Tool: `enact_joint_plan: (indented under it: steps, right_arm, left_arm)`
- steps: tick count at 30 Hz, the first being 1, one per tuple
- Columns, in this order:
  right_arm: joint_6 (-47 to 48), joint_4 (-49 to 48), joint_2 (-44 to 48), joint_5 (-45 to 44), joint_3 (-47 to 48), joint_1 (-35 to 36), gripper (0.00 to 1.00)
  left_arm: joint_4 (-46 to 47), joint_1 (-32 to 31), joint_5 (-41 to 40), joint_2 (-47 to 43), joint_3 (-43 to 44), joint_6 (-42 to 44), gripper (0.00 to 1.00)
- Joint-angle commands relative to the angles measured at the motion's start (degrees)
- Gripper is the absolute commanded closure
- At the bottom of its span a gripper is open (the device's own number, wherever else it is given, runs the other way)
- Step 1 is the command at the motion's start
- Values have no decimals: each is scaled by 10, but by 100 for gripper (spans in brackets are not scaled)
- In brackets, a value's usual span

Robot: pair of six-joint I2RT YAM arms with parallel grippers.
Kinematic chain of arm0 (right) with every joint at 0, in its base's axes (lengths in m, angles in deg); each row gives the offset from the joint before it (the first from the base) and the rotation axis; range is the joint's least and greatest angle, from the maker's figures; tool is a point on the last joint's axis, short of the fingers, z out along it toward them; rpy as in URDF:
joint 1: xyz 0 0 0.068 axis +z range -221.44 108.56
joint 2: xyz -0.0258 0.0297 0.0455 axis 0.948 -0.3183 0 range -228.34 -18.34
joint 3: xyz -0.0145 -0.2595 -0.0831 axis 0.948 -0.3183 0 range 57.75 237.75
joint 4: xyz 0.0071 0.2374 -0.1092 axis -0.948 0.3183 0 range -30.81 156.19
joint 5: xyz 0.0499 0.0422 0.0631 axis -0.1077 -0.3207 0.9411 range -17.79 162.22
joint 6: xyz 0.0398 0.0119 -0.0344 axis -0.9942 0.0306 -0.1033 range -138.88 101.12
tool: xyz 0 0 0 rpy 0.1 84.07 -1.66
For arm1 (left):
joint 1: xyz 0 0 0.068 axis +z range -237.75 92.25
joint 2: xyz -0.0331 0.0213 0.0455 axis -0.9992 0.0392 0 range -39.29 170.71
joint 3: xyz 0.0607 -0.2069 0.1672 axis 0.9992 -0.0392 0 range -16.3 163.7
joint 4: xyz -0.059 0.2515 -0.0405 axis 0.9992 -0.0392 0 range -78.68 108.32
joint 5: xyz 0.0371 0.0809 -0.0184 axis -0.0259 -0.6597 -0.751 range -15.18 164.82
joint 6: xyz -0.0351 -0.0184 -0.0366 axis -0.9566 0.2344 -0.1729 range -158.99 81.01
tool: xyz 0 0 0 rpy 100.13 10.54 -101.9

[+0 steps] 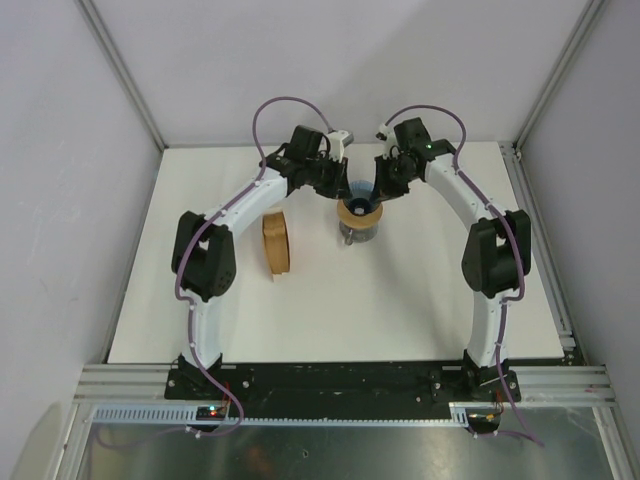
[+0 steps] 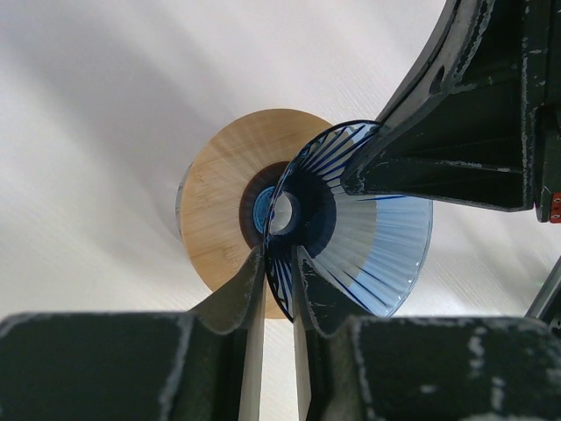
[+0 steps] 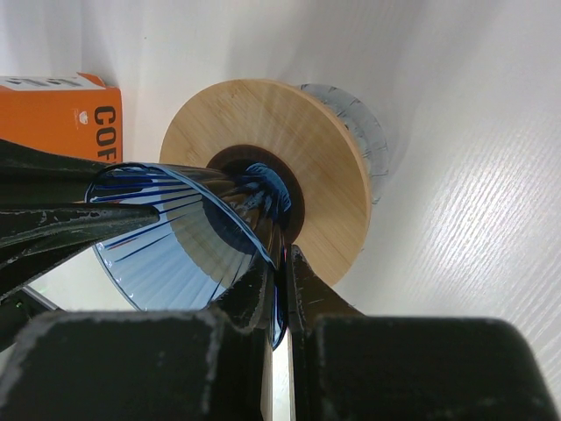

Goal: Place the coffee filter in the dripper

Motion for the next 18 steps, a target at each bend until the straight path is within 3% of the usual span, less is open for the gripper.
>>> enact_joint_plan:
  steps: [1,4,7,12,15,18]
  right_arm:
    - [31,79,-24,-17,-37,2,100]
    - [30,79,-21,-9,-30,3,99]
    - [28,77,-15,0,-17,2,81]
    - [24,71,2,16,6,0,61]
    - [19,64,8,25,20,-4,57]
    - [15,63,6,32,38,-14,55]
  left_arm:
    - [-47,2,-2,5,-20,23,100]
    - [-47,2,3,-3,-16,23,100]
    - [-47,2,7,-12,-10,20,97]
    - [-46,4,1,-31,3,18,73]
    - [-46,6,-2,-35,18,18,58]
    - [-46,8,-4,-33,34,14,49]
